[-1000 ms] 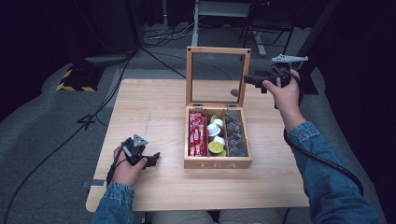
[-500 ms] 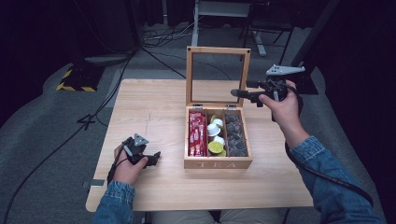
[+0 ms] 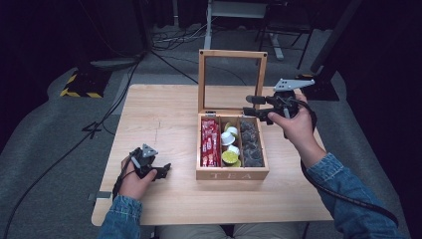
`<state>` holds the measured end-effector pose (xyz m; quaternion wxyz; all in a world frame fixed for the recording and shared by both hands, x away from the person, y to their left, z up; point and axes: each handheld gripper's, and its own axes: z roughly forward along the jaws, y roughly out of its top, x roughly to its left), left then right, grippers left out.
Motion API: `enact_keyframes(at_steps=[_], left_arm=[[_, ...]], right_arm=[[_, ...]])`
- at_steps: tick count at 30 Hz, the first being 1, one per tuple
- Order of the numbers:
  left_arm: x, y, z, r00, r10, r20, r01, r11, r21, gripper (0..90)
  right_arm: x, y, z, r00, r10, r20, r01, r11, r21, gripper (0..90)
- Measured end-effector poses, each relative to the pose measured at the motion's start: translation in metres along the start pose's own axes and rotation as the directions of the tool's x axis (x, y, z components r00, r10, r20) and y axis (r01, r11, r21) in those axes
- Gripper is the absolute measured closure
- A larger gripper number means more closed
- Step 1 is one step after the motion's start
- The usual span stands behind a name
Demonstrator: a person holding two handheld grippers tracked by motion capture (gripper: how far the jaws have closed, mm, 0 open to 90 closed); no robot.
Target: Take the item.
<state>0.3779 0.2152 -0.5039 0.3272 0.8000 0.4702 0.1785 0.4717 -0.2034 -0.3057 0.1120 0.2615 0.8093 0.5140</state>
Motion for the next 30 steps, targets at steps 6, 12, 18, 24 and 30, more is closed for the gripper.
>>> enact_keyframes(at_steps=[6, 12, 18, 24, 30], left_arm=[[-0.001, -0.001, -0.001, 1.0000, 0.001, 0.003, -0.001, 1.0000, 0.001, 15.1], [-0.001, -0.002, -0.002, 1.0000, 0.004, 0.006, -0.004, 1.0000, 0.000, 15.1], [-0.001, -0.002, -0.002, 1.0000, 0.003, 0.006, -0.003, 1.0000, 0.000, 15.1], [-0.001, -0.002, -0.002, 1.0000, 0.005, 0.008, -0.005, 1.0000, 0.000, 15.0], [0.000, -0.002, -0.002, 0.9999, 0.007, 0.008, -0.007, 1.0000, 0.001, 15.0]], right_arm=[[0.013, -0.004, 0.014, 0.9994, -0.033, -0.013, 0.033, 0.999, 0.030, 39.7], [0.023, -0.013, 0.039, 0.9951, -0.037, -0.092, 0.045, 0.995, 0.085, 36.9], [0.032, -0.024, 0.064, 0.9958, -0.060, -0.068, 0.069, 0.988, 0.135, 26.9], [0.038, -0.036, 0.088, 0.9943, -0.070, -0.080, 0.084, 0.979, 0.186, 35.4], [0.042, -0.047, 0.107, 0.9946, -0.058, -0.087, 0.083, 0.943, 0.321, 42.6]])
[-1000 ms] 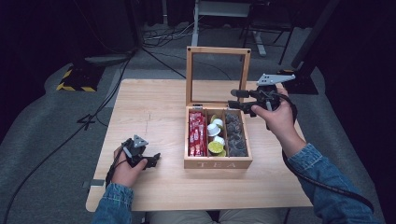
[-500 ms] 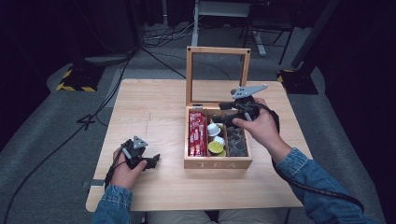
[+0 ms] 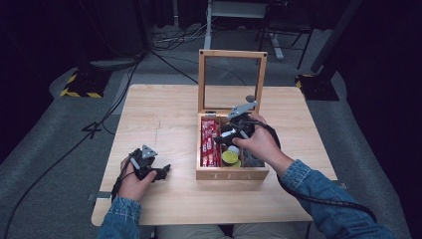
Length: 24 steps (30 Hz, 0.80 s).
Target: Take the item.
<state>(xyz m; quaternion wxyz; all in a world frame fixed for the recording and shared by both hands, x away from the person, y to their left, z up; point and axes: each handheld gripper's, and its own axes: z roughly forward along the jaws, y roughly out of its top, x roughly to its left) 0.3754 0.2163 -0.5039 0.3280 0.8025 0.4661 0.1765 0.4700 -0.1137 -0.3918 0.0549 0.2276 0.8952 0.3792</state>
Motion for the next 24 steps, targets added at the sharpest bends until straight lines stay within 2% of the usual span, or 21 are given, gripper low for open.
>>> enact_keyframes(at_steps=[2, 5, 6, 9, 13, 15, 18, 21, 24], left_arm=[[0.000, 0.000, 0.000, 1.0000, 0.000, 0.000, 0.000, 1.0000, 0.000, 15.0], [0.000, 0.000, 0.000, 1.0000, -0.001, -0.001, 0.001, 1.0000, -0.003, 15.0], [0.000, 0.000, 0.000, 1.0000, -0.001, 0.000, 0.001, 1.0000, 0.000, 15.0], [0.000, 0.000, 0.000, 1.0000, -0.001, -0.001, 0.001, 1.0000, -0.003, 15.0], [0.000, 0.000, 0.000, 1.0000, -0.001, 0.001, 0.001, 1.0000, -0.001, 15.0], [0.000, 0.000, 0.000, 1.0000, 0.000, 0.001, 0.000, 1.0000, 0.000, 15.0], [0.000, 0.000, 0.000, 1.0000, 0.000, 0.001, 0.000, 1.0000, 0.000, 14.9], [0.000, 0.000, 0.000, 1.0000, 0.000, 0.001, 0.000, 1.0000, 0.000, 15.0], [0.000, 0.000, 0.000, 1.0000, 0.000, 0.000, 0.000, 1.0000, 0.001, 15.0]], right_arm=[[0.001, -0.001, 0.005, 0.9999, 0.013, -0.006, -0.013, 1.000, 0.011, 42.3], [0.001, -0.001, 0.010, 1.0000, 0.005, -0.003, -0.005, 1.000, 0.025, 42.0], [0.003, -0.002, 0.015, 0.9999, -0.008, -0.009, 0.009, 0.999, 0.044, 43.0], [0.006, -0.003, 0.022, 0.9995, -0.010, -0.030, 0.012, 0.999, 0.050, 46.2], [0.013, -0.005, 0.031, 0.9989, -0.045, -0.017, 0.046, 0.997, 0.062, 45.9], [0.015, -0.006, 0.035, 0.9999, -0.014, -0.009, 0.015, 0.997, 0.074, 46.2], [0.017, -0.005, 0.038, 0.9994, -0.034, 0.001, 0.034, 0.996, 0.085, 45.0], [0.018, -0.006, 0.040, 0.9998, -0.008, 0.016, 0.007, 0.994, 0.108, 44.0], [0.020, -0.007, 0.043, 0.9997, -0.008, 0.024, 0.005, 0.994, 0.111, 43.6]])
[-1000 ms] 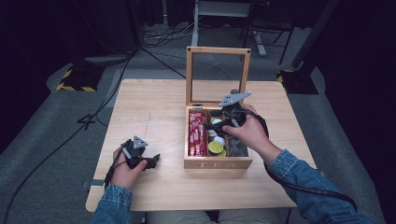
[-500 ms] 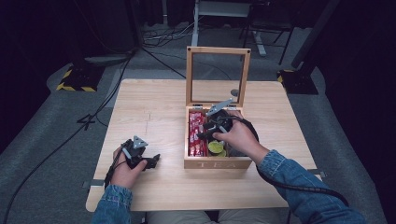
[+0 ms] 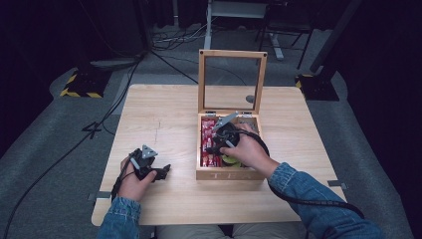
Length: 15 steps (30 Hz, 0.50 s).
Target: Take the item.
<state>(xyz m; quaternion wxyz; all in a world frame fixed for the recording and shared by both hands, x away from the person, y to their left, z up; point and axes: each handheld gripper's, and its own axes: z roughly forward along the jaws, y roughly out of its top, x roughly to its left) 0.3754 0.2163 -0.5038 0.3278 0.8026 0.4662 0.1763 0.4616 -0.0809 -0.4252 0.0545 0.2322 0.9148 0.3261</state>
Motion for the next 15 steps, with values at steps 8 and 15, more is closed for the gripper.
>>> enact_keyframes(at_steps=[8, 15], left_arm=[[0.0000, 0.0001, 0.0000, 1.0000, 0.000, 0.000, 0.000, 1.0000, 0.000, 14.9], [0.0000, 0.0001, 0.0000, 1.0000, 0.000, 0.000, 0.000, 1.0000, 0.000, 14.9]], right_arm=[[0.0031, -0.0004, 0.0035, 0.9998, 0.010, -0.016, -0.010, 1.000, 0.018, 46.3], [0.0053, -0.0007, 0.0041, 0.9991, 0.005, -0.043, -0.003, 1.000, 0.030, 57.0]])
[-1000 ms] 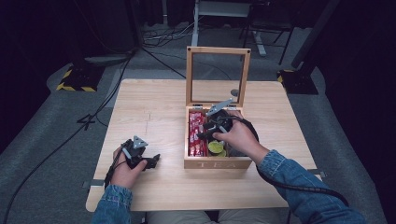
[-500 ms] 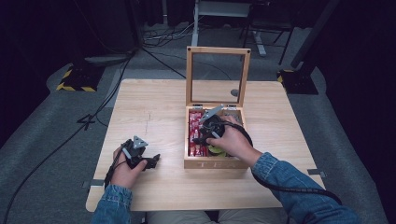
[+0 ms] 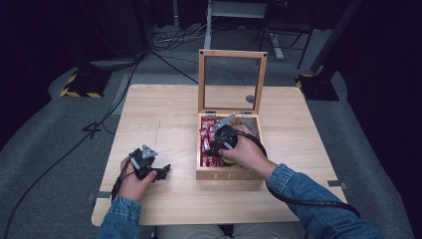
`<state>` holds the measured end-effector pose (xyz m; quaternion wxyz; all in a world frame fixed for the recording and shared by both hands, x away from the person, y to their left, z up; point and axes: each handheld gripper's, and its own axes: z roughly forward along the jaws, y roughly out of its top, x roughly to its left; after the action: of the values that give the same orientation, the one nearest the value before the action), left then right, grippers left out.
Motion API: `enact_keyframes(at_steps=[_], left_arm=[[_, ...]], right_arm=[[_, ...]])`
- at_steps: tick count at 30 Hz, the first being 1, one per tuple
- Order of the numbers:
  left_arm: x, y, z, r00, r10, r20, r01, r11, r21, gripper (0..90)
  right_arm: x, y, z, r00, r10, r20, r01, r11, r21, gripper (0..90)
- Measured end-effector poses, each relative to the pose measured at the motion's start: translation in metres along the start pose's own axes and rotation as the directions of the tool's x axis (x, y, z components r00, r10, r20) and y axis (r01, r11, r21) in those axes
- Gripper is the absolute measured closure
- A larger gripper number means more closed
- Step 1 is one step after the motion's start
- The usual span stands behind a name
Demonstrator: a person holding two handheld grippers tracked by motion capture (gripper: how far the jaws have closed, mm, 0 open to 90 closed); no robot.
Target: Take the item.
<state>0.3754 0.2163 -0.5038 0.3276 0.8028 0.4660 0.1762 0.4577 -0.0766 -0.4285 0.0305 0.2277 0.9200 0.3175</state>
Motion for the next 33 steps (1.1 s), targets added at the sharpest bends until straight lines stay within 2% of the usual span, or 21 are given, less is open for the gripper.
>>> enact_keyframes(at_steps=[3, 6, 9, 11, 14, 18, 21, 30, 33], left_arm=[[0.000, 0.000, 0.000, 1.0000, 0.000, 0.000, 0.000, 1.0000, 0.000, 14.9], [0.000, 0.000, 0.000, 1.0000, 0.000, 0.000, 0.000, 1.0000, 0.000, 14.9], [0.000, 0.000, 0.000, 1.0000, -0.001, 0.000, 0.001, 1.0000, -0.001, 14.9], [0.000, 0.000, 0.000, 1.0000, 0.000, 0.000, 0.000, 1.0000, 0.000, 14.9], [0.000, 0.000, 0.000, 1.0000, 0.000, 0.000, 0.000, 1.0000, 0.000, 14.9], [0.000, 0.000, 0.000, 1.0000, 0.000, 0.000, 0.000, 1.0000, 0.000, 14.9], [0.000, 0.000, 0.000, 1.0000, 0.000, 0.000, 0.000, 1.0000, 0.000, 14.9], [0.000, 0.000, 0.000, 1.0000, 0.000, 0.000, 0.000, 1.0000, 0.000, 14.9], [0.000, 0.000, 0.000, 1.0000, 0.000, 0.000, 0.000, 1.0000, 0.000, 14.9]], right_arm=[[0.000, 0.000, 0.000, 0.9998, 0.010, -0.017, -0.010, 1.000, 0.006, 61.8], [0.002, 0.000, 0.002, 0.9978, 0.042, -0.050, -0.042, 0.999, 0.010, 65.8], [0.004, 0.000, 0.004, 0.9962, 0.062, -0.061, -0.062, 0.998, 0.011, 70.8], [0.004, 0.001, 0.002, 0.9928, 0.093, -0.076, -0.092, 0.996, 0.005, 75.7], [0.005, 0.002, 0.000, 0.9833, 0.131, -0.126, -0.132, 0.991, 0.004, 79.4], [0.009, 0.005, -0.004, 0.9882, 0.101, -0.115, -0.104, 0.994, -0.018, 80.0], [0.011, 0.009, -0.010, 0.9887, 0.093, -0.117, -0.098, 0.994, -0.042, 80.0], [0.012, 0.019, -0.034, 0.9891, 0.087, -0.119, -0.101, 0.988, -0.114, 80.0], [0.012, 0.020, -0.041, 0.9852, 0.096, -0.143, -0.115, 0.984, -0.136, 80.0]])
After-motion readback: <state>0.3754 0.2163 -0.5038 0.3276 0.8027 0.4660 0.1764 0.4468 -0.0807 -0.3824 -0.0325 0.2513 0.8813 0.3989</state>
